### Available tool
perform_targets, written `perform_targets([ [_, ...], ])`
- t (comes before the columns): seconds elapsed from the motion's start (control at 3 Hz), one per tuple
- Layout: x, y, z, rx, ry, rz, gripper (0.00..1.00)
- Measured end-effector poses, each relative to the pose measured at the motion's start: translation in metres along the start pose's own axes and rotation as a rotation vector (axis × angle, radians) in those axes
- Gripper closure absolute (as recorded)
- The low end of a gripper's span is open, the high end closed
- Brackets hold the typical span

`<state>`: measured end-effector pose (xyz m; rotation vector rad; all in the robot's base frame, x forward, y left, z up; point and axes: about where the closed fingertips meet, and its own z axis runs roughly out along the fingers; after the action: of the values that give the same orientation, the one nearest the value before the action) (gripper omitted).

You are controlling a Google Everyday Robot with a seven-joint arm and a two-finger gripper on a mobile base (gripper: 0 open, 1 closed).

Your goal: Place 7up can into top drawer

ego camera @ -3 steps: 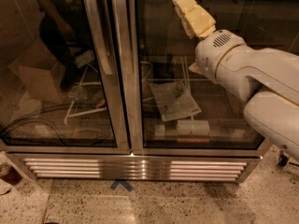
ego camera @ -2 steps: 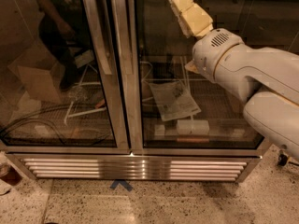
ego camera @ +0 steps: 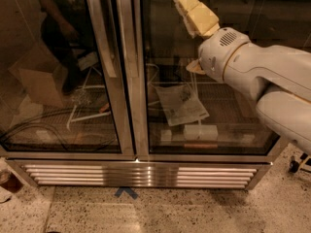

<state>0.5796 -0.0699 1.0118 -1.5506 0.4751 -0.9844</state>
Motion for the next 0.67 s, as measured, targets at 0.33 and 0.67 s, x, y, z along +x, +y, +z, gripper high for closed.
perform_targets([
  [0.33,0.0010,-0.0018,0.0091,0.052,-0.111,0.056,0.00],
  [0.67,0.0094,-0.0060,0.0176,0.109,-0.227,0.139,0.00],
])
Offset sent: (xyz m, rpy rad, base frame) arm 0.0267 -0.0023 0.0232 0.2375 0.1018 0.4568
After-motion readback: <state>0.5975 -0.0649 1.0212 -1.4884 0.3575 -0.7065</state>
